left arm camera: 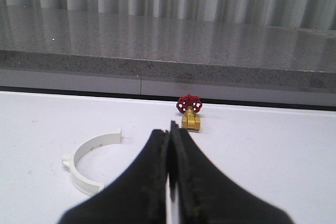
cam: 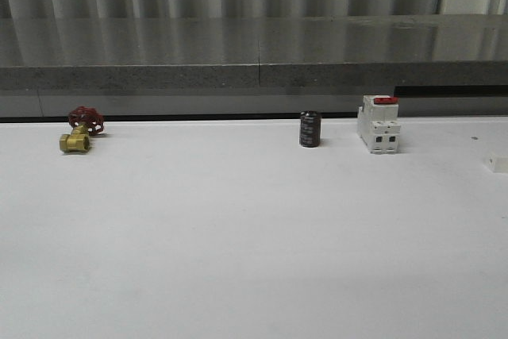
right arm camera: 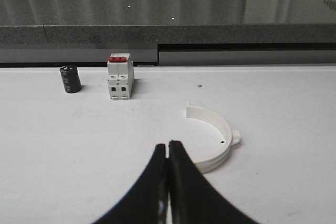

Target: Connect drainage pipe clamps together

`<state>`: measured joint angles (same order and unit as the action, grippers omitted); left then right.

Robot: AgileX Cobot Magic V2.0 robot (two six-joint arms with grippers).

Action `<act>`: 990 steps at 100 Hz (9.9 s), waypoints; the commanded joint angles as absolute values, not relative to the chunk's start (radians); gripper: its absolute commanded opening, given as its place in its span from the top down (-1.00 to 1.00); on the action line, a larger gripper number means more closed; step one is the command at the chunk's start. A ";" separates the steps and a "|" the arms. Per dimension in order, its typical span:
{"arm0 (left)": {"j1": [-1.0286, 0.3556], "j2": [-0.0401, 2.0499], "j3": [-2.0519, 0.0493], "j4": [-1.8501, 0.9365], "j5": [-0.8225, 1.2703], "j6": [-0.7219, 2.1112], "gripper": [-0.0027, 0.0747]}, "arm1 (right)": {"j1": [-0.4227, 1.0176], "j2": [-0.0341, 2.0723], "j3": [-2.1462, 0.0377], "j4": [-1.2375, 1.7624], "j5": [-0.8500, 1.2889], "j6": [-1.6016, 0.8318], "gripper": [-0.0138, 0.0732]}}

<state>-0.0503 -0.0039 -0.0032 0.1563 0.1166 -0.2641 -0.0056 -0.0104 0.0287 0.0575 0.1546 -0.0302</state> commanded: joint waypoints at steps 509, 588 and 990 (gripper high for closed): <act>0.279 1.905 -1.177 0.013 0.363 0.139 -0.35 | -0.010 -0.025 0.009 0.058 0.071 -0.037 0.84; 0.158 1.755 -1.177 -0.083 0.533 0.137 0.78 | -0.010 -0.025 0.009 0.058 0.071 -0.037 0.84; -0.130 0.332 -0.446 0.140 0.488 -0.271 0.98 | -0.010 -0.025 0.009 0.058 0.039 -0.037 0.84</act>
